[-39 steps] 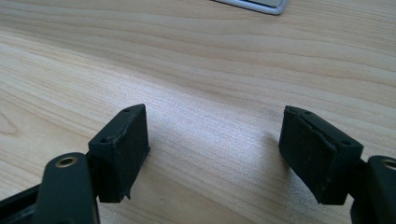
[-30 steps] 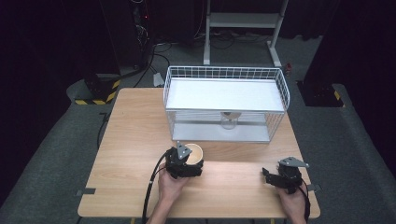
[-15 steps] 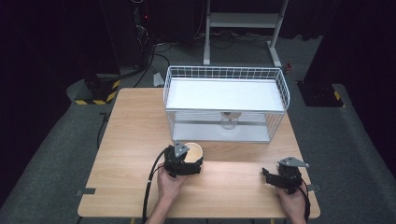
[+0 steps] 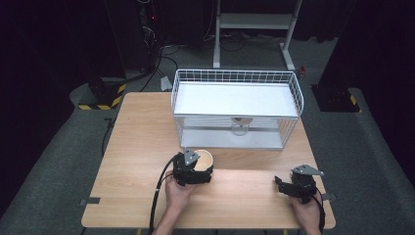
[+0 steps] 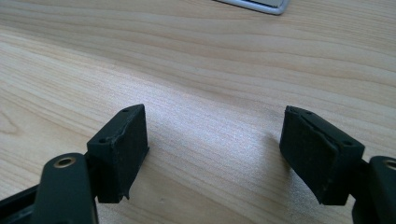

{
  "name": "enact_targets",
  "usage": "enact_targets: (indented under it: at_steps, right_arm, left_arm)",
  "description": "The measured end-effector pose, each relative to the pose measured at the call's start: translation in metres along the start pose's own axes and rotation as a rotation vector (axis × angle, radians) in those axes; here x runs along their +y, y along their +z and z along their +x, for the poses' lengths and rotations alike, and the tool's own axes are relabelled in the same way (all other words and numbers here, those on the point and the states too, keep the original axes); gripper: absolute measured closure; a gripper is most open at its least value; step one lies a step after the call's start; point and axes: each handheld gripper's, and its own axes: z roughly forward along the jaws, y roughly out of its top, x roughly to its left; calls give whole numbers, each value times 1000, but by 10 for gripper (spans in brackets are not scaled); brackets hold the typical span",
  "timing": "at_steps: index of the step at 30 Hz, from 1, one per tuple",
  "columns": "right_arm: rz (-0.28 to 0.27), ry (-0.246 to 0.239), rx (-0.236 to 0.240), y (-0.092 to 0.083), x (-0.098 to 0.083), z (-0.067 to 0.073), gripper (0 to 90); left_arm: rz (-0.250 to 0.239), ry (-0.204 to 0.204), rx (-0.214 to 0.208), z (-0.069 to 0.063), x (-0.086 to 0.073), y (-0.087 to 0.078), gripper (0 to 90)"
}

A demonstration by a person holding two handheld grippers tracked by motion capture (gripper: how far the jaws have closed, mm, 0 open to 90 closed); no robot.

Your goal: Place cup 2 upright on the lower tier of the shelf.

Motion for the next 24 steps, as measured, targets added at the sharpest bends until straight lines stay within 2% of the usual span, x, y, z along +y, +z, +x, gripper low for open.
enact_targets:
  at_steps: [4, 6, 14, 24]
  right_arm:
    - [0, 0, 0, 0, 0, 0, 235]
    - [0, 0, 0, 0, 0, 0, 234]
    - [0, 0, 0, 0, 0, 0, 234]
    - [0, 0, 0, 0, 0, 0, 234]
  left_arm:
    - [1, -1, -1, 0, 0, 0, 105]
    - [1, -16, -13, 1, 0, 0, 105]
    - [-11, -36, -18, 5, 2, -1, 105]
    - [-18, 2, -10, 4, 16, 0, 105]
